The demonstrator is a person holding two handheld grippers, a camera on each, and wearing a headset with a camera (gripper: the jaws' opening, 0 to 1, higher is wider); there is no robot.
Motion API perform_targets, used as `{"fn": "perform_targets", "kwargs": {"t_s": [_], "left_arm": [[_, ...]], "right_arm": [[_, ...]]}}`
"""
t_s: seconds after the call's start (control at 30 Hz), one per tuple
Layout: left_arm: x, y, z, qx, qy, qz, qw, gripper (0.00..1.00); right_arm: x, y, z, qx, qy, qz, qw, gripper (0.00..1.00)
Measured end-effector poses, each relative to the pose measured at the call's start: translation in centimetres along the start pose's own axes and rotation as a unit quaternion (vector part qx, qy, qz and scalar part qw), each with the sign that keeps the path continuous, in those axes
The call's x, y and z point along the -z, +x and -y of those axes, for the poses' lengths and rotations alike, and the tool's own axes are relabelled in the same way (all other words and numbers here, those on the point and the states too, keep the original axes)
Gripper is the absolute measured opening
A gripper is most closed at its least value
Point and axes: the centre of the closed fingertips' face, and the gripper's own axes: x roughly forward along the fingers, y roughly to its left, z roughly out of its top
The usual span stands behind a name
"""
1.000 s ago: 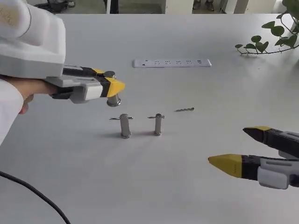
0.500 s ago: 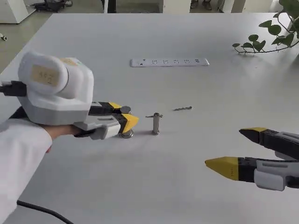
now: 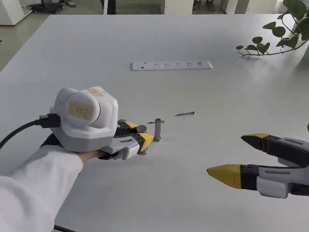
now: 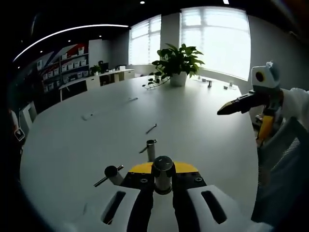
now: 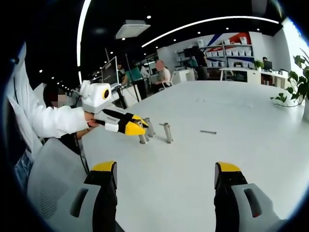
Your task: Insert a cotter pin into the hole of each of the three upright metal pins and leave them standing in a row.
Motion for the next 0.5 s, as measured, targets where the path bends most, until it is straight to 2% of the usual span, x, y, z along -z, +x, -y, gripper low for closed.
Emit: {"fn": "perform_targets", "kwargs": {"t_s": [0.27, 0.33, 0.37, 0.43, 0.5], "left_arm": [[1.4, 1.0, 0.7, 0.006, -0.003, -0.008, 0.9999, 0.11], [1.7, 1.2, 1.1, 0.015, -0.021, -0.011, 0.9996, 0.11], [1.7, 1.2, 1.1, 0.016, -0.02, -0.01, 0.9996, 0.11], [1.6, 1.3, 1.4, 0.019, 0.004, -0.003, 0.9998, 0.11], [1.6, 1.3, 1.7, 0.02, 0.008, -0.003, 0.9998, 0.11]], "right_arm": [[0.3, -0.2, 0.1, 0.001, 0.003, -0.001, 1.0, 0.81], [0.3, -0.2, 0.1, 0.002, 0.002, -0.002, 1.0, 0.8], [0.3, -0.2, 0.1, 0.002, 0.002, -0.002, 1.0, 0.79], [0.3, -0.3, 0.1, 0.001, 0.005, -0.001, 1.0, 0.79], [0.4, -0.3, 0.1, 0.001, 0.005, -0.002, 1.0, 0.79]]}}
